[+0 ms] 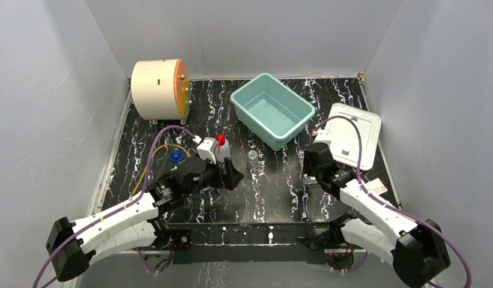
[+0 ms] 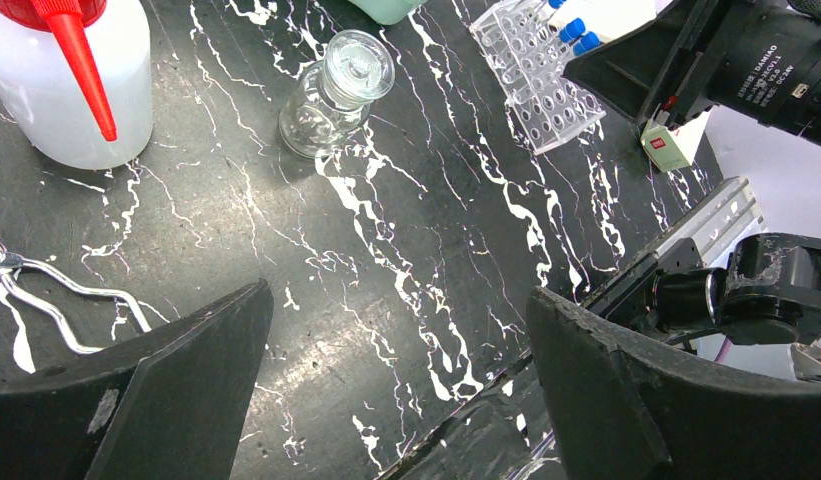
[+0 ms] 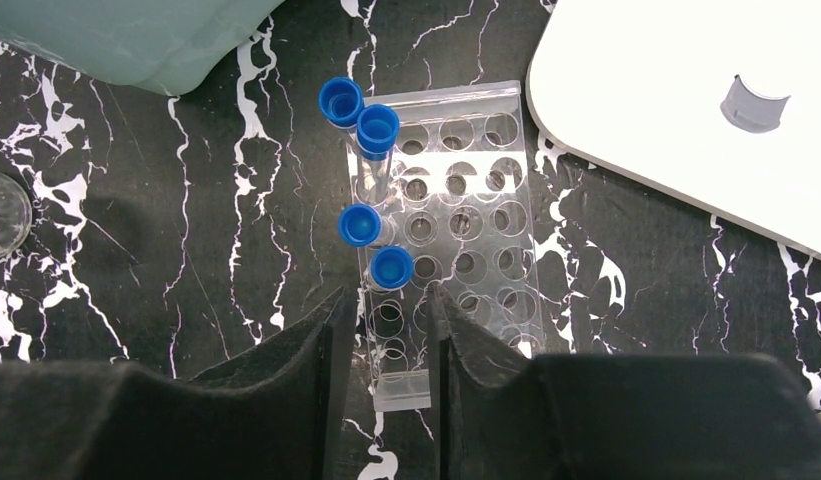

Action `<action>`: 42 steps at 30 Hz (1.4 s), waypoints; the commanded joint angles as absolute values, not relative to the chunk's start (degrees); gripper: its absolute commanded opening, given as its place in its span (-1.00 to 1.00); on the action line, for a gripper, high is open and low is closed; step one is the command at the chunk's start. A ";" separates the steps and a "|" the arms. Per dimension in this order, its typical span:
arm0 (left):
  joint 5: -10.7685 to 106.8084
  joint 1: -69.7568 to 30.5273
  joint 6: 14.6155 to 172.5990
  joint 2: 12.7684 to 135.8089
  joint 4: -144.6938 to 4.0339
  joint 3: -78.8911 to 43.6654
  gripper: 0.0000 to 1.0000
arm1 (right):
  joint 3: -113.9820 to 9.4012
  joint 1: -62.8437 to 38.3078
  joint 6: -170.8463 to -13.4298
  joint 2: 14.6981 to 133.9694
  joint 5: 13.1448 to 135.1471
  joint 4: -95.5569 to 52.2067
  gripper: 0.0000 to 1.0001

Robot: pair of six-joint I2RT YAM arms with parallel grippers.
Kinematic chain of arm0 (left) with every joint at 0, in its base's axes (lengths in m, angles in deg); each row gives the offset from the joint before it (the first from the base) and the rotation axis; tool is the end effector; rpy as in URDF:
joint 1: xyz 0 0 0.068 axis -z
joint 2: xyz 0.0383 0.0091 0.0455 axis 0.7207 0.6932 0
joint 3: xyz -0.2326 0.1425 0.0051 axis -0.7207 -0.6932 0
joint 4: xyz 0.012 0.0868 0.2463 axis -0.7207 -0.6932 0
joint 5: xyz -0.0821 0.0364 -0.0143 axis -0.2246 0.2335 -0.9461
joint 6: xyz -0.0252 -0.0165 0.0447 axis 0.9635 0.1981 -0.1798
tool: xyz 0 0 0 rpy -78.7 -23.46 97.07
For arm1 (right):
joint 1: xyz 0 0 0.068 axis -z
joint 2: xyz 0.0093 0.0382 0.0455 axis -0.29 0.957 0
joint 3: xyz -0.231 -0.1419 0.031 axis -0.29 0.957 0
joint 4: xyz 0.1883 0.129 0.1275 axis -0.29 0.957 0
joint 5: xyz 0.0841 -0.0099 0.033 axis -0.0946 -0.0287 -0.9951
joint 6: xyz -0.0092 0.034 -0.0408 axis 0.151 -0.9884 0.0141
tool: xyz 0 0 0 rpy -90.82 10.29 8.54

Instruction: Organize the chemistry lab equipment

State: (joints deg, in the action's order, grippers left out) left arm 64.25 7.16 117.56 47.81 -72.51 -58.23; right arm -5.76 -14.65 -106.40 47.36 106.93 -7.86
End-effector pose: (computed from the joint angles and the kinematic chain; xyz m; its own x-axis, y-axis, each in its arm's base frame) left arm 0.1250 -0.1593 0.2638 -0.5613 -0.2102 -0.8005 0.4773 0.7079 -0.5206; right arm 0.1738 0.0888 0.2109 -0.5745 0.0296 -0.8179 0.0143 0.9996 0.0261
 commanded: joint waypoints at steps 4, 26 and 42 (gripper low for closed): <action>64.55 6.71 116.66 46.96 -72.08 -58.32 0.97 | -7.95 -14.61 -104.80 47.32 107.70 -12.54 -0.15; 64.20 6.38 116.66 47.05 -72.08 -58.89 0.97 | -9.30 -14.57 -103.08 48.86 106.11 -11.38 -0.48; 64.19 6.18 116.66 46.39 -72.08 -59.09 0.97 | -7.41 -14.61 -104.15 48.97 104.64 -11.20 -0.48</action>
State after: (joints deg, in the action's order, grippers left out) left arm 64.18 6.48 117.53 47.81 -72.51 -58.34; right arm -6.87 -14.65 -103.48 49.50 105.12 -10.26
